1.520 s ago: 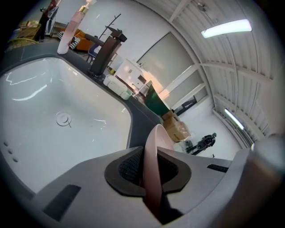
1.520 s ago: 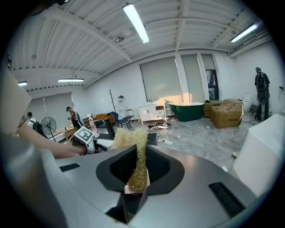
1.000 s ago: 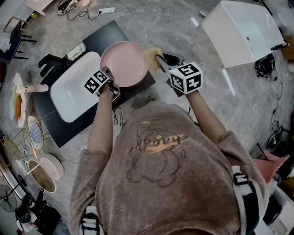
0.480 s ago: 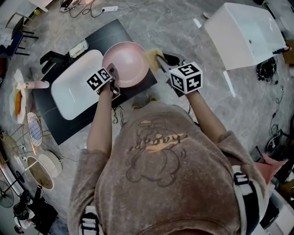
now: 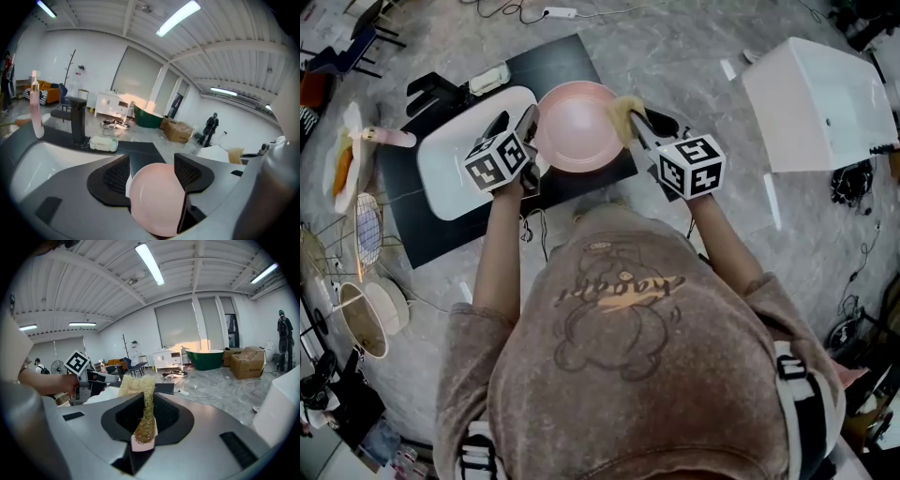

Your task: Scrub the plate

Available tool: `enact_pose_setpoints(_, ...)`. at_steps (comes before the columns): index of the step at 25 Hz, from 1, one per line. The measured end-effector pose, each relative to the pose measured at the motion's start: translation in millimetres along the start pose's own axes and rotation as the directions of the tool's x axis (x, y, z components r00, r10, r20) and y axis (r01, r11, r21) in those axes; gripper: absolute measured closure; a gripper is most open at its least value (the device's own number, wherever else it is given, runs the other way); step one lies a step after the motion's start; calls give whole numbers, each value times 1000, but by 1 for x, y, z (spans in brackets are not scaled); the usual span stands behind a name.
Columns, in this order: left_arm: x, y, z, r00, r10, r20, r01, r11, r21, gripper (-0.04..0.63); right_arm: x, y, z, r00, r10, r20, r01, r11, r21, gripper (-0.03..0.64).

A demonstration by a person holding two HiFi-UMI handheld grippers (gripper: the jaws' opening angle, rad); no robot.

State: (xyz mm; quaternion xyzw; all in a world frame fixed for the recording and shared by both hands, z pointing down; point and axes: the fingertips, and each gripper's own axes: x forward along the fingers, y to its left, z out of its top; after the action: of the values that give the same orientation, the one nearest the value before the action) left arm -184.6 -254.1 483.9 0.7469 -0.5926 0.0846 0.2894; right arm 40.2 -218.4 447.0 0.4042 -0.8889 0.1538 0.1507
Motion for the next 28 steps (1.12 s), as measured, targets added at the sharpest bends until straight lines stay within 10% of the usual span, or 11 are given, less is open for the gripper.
enact_pose_setpoints(10, -83, -38, 28, 974, -93, 207, 51, 978, 200, 327, 9, 30, 21, 993, 4, 120, 0, 999, -34, 565)
enact_pose_setpoints(15, -99, -35, 16, 970, -83, 229, 30, 974, 227, 550, 13, 40, 15, 989, 4, 147, -2, 1000, -20, 565)
enact_pose_setpoints(28, -95, -23, -8, 964, -48, 262, -12, 974, 224, 577, 22, 43, 3, 985, -9, 171, 8, 1000, 7, 568)
